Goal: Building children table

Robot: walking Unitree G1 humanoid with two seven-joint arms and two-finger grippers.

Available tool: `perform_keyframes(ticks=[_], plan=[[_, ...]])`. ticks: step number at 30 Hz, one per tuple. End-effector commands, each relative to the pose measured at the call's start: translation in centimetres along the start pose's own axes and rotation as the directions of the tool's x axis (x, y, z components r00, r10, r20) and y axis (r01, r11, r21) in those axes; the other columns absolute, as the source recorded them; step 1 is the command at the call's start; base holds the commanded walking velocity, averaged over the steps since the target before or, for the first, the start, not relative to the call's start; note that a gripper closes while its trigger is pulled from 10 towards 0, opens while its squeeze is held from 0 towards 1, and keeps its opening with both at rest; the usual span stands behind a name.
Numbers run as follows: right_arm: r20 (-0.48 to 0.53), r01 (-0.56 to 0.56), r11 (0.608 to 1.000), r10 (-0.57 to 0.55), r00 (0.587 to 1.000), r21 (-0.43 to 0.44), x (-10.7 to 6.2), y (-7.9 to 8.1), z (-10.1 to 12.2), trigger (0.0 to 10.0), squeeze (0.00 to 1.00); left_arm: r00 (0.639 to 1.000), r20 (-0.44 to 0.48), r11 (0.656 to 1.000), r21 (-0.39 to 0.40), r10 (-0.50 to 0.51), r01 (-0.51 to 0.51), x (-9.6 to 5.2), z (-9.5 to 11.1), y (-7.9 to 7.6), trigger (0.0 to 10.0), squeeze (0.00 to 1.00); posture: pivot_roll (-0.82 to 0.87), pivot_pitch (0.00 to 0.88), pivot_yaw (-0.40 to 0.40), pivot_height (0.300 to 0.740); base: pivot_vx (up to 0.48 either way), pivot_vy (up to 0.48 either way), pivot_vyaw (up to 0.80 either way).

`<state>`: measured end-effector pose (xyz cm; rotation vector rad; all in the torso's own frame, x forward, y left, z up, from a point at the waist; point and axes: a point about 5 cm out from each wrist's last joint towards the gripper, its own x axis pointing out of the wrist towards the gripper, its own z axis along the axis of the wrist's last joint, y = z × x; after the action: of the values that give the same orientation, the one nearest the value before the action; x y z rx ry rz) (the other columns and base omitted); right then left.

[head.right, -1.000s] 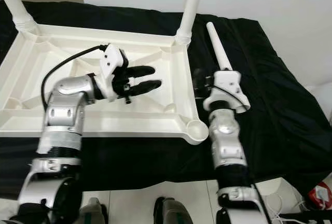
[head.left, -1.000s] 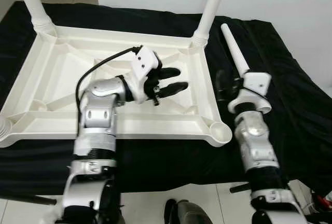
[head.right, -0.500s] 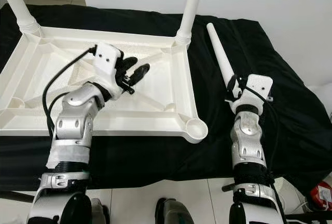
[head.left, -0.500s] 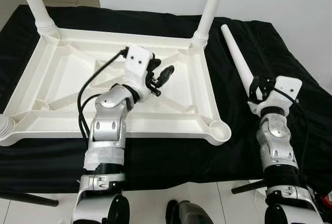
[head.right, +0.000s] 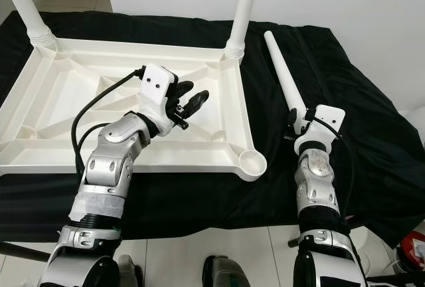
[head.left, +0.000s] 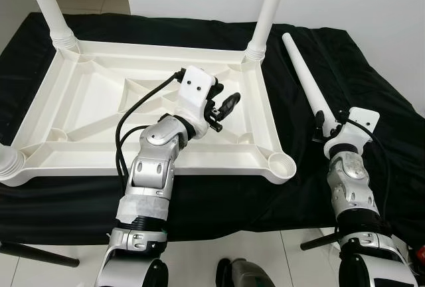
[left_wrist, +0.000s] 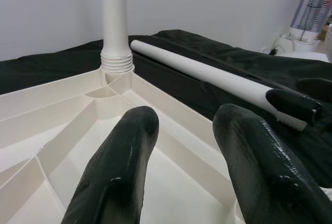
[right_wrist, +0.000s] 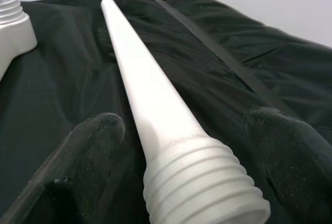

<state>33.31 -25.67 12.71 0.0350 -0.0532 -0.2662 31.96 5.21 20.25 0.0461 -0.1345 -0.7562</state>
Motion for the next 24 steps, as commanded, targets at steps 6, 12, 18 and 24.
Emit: perform_keyframes(ticks=[6, 12, 18, 24], plan=[[-0.122, -0.029, 0.999, 0.025, 0.992, -0.031, 1.2, -2.2, -0.4, 10.0, 0.00, 0.998, 0.053, 0.999, -0.023, -0.034, 0.036, 1.9, 1.1, -2.2, 10.0, 0.00, 0.08, 0.000, -0.032, 0.740, 0.000, 0.000, 0.00], [-0.139, -0.038, 0.999, 0.040, 0.989, 0.020, 1.6, -2.3, -0.4, 10.0, 0.00, 0.998, 0.058, 0.999, -0.017, -0.035, 0.036, 1.9, 1.3, -2.1, 10.0, 0.00, 0.08, 0.000, -0.033, 0.740, 0.000, 0.000, 0.00], [-0.147, -0.102, 0.995, 0.097, 0.984, -0.022, 1.7, -1.9, -0.6, 10.0, 0.00, 0.998, 0.049, 1.000, -0.007, -0.029, 0.030, 1.7, 1.0, -2.1, 10.0, 0.00, 0.08, 0.000, -0.032, 0.740, 0.000, 0.000, 0.00], [-0.204, -0.232, 0.973, 0.228, 0.952, 0.004, 1.3, -0.5, -1.9, 10.0, 0.00, 0.998, 0.046, 0.999, 0.009, -0.035, 0.035, 1.6, 0.9, -2.4, 10.0, 0.00, 0.09, 0.000, -0.050, 0.740, 0.000, 0.000, 0.00]])
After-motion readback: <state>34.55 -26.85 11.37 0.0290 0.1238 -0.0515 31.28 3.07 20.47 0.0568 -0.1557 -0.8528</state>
